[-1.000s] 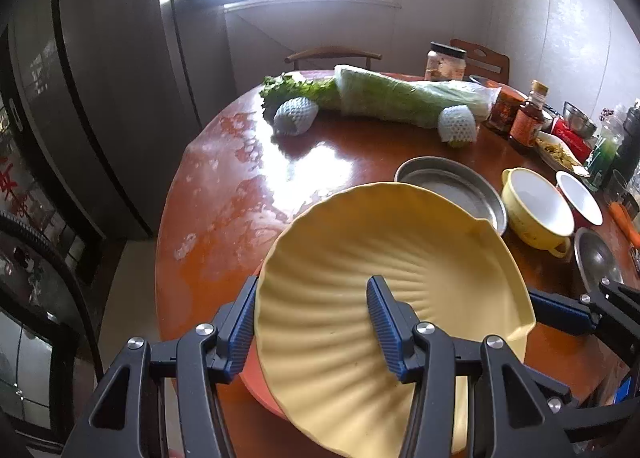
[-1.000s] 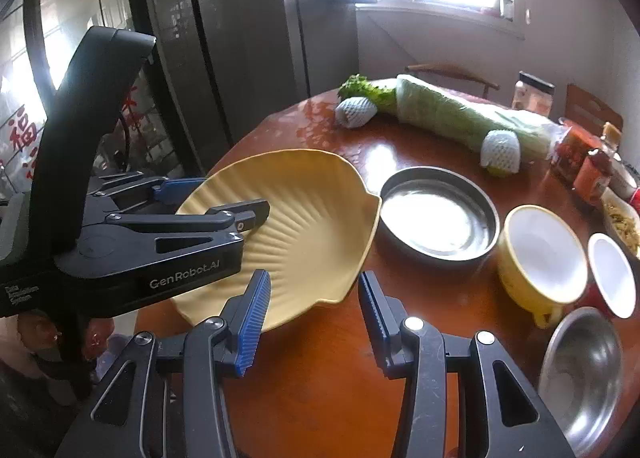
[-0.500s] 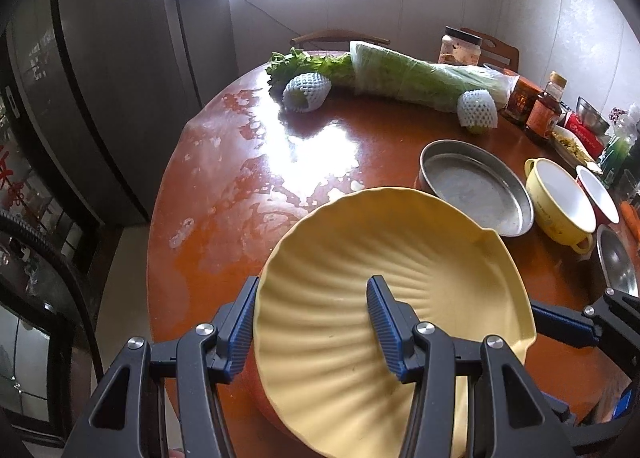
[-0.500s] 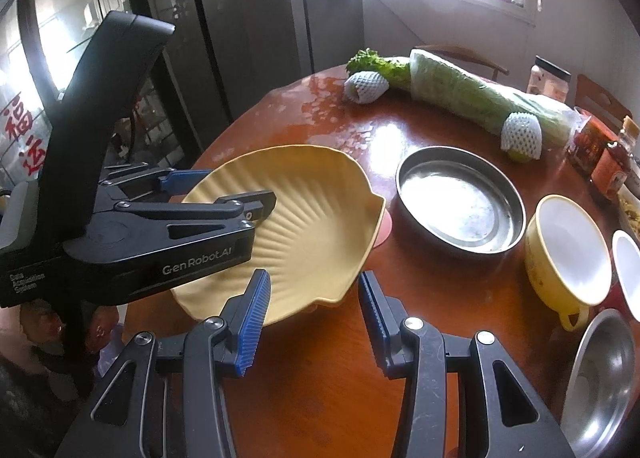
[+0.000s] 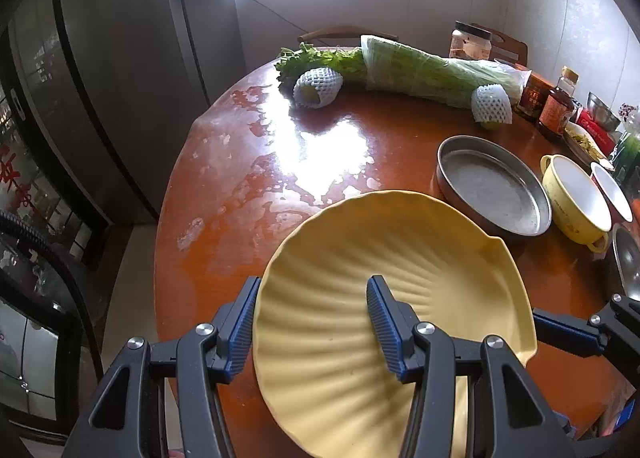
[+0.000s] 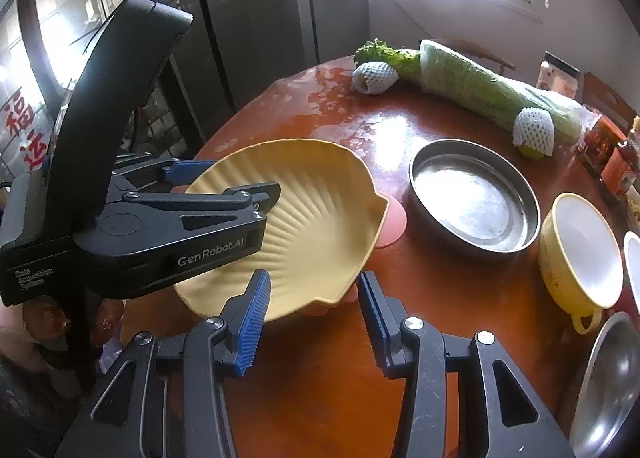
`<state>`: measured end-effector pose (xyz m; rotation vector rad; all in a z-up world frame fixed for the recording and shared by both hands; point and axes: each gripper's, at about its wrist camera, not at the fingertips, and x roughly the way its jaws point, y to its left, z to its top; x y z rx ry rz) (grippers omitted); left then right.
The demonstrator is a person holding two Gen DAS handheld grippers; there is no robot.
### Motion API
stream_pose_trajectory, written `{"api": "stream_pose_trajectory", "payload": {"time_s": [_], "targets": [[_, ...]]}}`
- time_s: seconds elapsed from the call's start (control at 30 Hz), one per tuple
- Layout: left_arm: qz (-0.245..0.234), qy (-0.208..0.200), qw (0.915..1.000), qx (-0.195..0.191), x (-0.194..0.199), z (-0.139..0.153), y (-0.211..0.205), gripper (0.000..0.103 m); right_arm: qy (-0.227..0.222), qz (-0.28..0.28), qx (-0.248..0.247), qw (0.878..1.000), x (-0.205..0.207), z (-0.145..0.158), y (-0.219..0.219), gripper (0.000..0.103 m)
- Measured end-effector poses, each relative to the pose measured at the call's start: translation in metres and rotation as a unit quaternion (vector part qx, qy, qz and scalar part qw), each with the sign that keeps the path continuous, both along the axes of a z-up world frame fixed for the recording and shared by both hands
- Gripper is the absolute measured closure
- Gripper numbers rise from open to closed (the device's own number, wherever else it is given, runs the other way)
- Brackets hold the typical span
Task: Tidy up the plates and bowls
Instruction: 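Lift the yellow shell plate with the left gripper, then lower the yellow shell plate onto the pink bowl and open the left gripper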
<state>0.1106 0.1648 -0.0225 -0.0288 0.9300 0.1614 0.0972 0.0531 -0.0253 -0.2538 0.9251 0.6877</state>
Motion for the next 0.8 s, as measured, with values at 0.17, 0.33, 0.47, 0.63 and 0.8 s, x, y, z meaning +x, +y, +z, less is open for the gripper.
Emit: {"api": "stream_pose_trajectory", "payload": {"time_s": [0.17,0.33,0.47,0.63,0.8], "targets": [[0.005,0.001,1.0000,-0.003,0.000,-0.001,0.001,0.050,0.000,0.002,0.000,1.000,0.000,0.000,0.002,0.055],[0.008,-0.002,1.0000,-0.003,0.000,-0.001,0.007,0.049,0.000,0.008,-0.001,1.000,0.000,-0.001,0.005,0.055],[0.008,-0.004,1.0000,-0.002,0.001,0.000,0.009,0.049,-0.001,0.012,-0.002,1.000,0.000,-0.001,0.007,0.055],[0.007,-0.009,0.9999,-0.010,-0.001,0.003,0.011,0.049,0.002,0.012,-0.003,1.000,0.001,-0.002,0.008,0.055],[0.009,-0.013,0.9997,-0.016,-0.003,0.007,0.013,0.049,0.003,0.013,0.001,1.000,0.001,0.000,0.007,0.055]]}}
